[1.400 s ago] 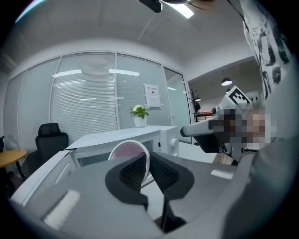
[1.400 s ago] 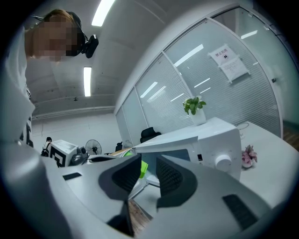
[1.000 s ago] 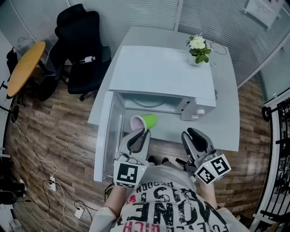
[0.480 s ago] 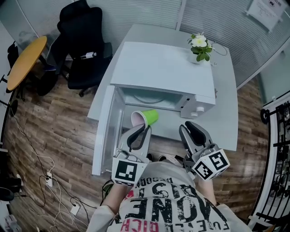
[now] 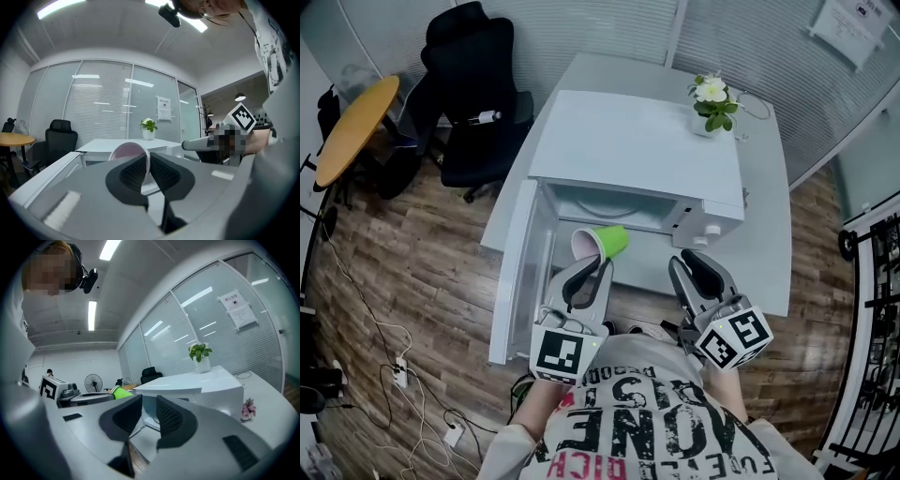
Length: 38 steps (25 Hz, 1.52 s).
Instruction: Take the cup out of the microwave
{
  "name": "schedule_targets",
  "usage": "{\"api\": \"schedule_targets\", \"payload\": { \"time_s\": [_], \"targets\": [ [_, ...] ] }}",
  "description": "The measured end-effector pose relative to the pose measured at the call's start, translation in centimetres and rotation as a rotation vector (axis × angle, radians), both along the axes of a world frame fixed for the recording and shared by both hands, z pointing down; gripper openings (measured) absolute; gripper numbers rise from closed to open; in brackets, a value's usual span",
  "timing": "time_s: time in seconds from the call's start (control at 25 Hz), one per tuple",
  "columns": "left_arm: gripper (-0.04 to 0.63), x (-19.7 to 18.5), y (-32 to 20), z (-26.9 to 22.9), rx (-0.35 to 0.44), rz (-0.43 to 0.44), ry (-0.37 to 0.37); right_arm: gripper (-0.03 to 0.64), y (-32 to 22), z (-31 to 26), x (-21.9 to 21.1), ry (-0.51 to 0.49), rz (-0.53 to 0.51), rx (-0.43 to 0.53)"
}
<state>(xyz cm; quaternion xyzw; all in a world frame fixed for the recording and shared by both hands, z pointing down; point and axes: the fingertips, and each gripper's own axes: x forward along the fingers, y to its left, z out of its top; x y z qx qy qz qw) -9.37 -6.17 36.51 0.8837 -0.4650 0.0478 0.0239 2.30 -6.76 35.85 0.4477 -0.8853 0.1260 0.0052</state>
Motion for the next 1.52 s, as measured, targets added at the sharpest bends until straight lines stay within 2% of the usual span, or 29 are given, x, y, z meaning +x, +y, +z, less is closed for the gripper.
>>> {"api": "schedule_targets", "payload": {
  "time_s": [0.44, 1.16, 1.52],
  "targets": [
    [0.038, 0.1, -0.3, 0.4, 0.000, 0.007, -0.007, 0.107, -0.7, -0.4, -1.6, -0.003, -0.034, 0.012],
    [0.038, -0.7, -1.1, 0.8, -0.028, -0.004, 0.022, 0.106, -1.3, 0.1, -2.1, -0.003, -0.032, 0.004],
    [0.038, -1.3, -1.5, 1.1, -0.017, -0.003, 0.013, 0.106, -1.8, 0.3, -2.3, 0.003, -0.027, 0.000]
  ]
}}
